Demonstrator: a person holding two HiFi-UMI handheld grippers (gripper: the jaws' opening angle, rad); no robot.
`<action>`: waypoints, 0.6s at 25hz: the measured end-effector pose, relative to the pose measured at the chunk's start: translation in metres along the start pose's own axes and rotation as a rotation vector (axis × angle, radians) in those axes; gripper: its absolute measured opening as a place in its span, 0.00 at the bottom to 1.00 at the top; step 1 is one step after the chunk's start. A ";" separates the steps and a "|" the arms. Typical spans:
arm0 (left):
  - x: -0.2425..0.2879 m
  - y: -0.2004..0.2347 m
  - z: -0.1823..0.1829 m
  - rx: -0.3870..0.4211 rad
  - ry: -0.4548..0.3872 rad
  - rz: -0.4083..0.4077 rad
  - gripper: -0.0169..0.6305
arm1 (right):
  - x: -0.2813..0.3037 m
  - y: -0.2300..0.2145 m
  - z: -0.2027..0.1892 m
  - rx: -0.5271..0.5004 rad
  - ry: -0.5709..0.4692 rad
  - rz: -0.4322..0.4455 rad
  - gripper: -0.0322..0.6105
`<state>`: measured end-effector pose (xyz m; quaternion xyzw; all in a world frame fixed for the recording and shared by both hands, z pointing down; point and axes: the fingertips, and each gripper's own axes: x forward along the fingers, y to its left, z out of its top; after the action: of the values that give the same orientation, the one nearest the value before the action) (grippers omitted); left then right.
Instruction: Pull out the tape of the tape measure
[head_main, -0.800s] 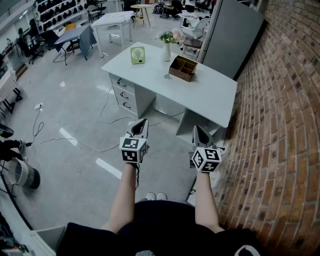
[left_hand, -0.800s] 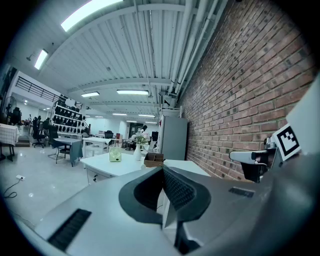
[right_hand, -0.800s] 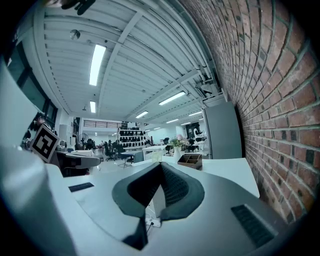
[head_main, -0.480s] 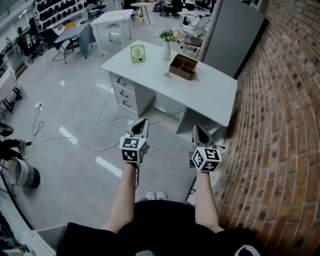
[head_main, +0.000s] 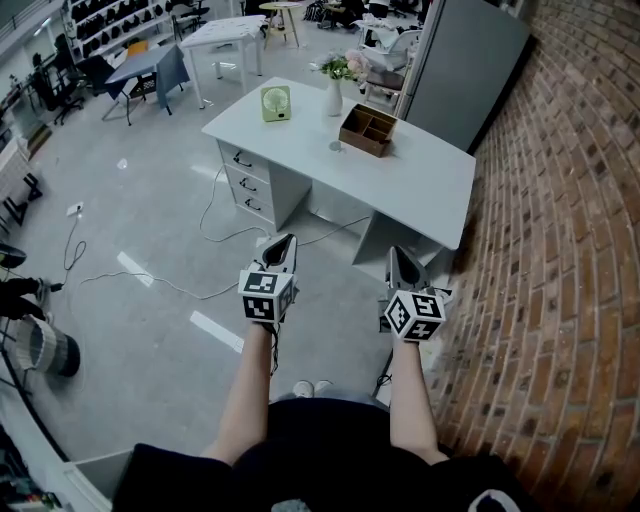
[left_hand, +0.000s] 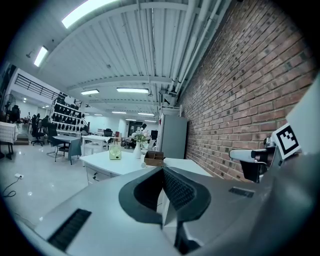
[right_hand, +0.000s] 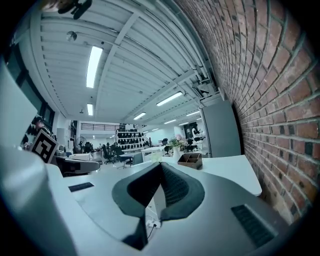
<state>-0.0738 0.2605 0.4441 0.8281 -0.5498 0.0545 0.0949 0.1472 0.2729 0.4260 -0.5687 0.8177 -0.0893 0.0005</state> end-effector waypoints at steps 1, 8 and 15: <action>-0.001 0.001 0.000 0.001 -0.002 -0.001 0.06 | 0.000 0.001 -0.001 0.004 -0.004 -0.002 0.05; -0.007 0.010 -0.003 0.016 -0.004 -0.010 0.06 | -0.005 0.012 -0.003 0.006 -0.023 -0.012 0.05; 0.014 0.019 0.001 0.019 0.001 -0.021 0.06 | 0.015 -0.001 -0.002 0.021 -0.025 -0.040 0.05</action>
<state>-0.0860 0.2406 0.4472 0.8347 -0.5404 0.0593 0.0879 0.1425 0.2591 0.4292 -0.5861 0.8050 -0.0907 0.0149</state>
